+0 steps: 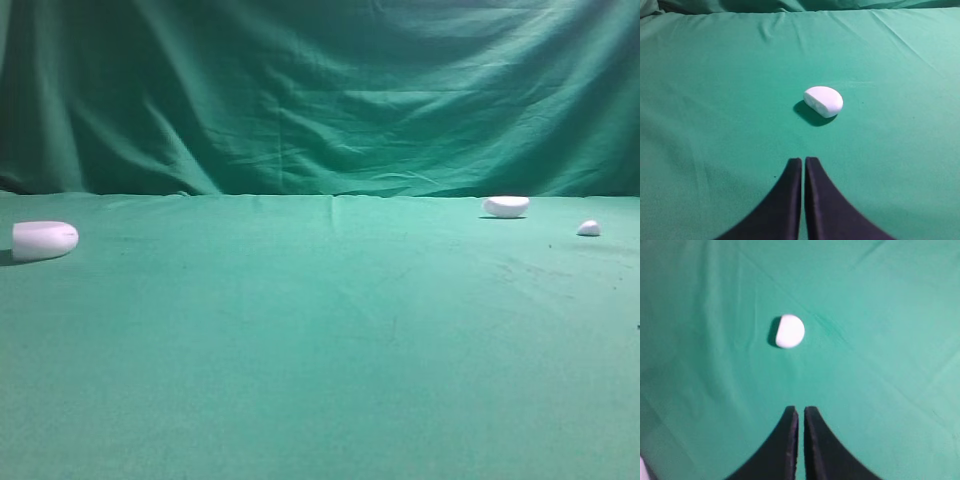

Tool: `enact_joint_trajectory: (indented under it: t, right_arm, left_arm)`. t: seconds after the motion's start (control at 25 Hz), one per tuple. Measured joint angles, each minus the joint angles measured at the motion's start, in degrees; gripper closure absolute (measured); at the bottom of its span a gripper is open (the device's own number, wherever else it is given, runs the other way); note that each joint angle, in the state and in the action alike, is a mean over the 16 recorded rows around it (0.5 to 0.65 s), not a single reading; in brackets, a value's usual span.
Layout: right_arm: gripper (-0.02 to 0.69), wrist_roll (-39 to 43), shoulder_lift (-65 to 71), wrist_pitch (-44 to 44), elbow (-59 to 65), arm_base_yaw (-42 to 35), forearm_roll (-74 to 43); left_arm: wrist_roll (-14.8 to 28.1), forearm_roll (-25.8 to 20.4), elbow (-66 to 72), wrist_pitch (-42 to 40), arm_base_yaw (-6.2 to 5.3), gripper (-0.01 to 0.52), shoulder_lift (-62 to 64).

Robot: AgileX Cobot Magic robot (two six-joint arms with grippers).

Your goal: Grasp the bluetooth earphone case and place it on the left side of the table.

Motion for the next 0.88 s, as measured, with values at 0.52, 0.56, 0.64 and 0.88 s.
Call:
enact_joint_trajectory:
  t: [0.52, 0.56, 0.64, 0.88]
  right_arm:
    - [0.665, -0.3, -36.5, -11.1, 41.9, -4.6, -1.6]
    - [0.665, -0.4, -39.3, -12.3, 44.6, -4.7, -1.6]
    - [0.665, -0.6, -44.6, -14.3, 49.4, -4.7, -1.7]
    - [0.665, -1.1, -58.4, -19.1, 61.3, -4.8, -2.2]
  left_arm:
    - [0.0, 0.0, 0.0, 0.0, 0.00, 0.514, 0.0]
    - [0.0, 0.0, 0.0, 0.0, 0.00, 0.514, 0.0]
    - [0.0, 0.0, 0.0, 0.0, 0.00, 0.514, 0.0]
    - [0.0, 0.0, 0.0, 0.0, 0.00, 0.514, 0.0]
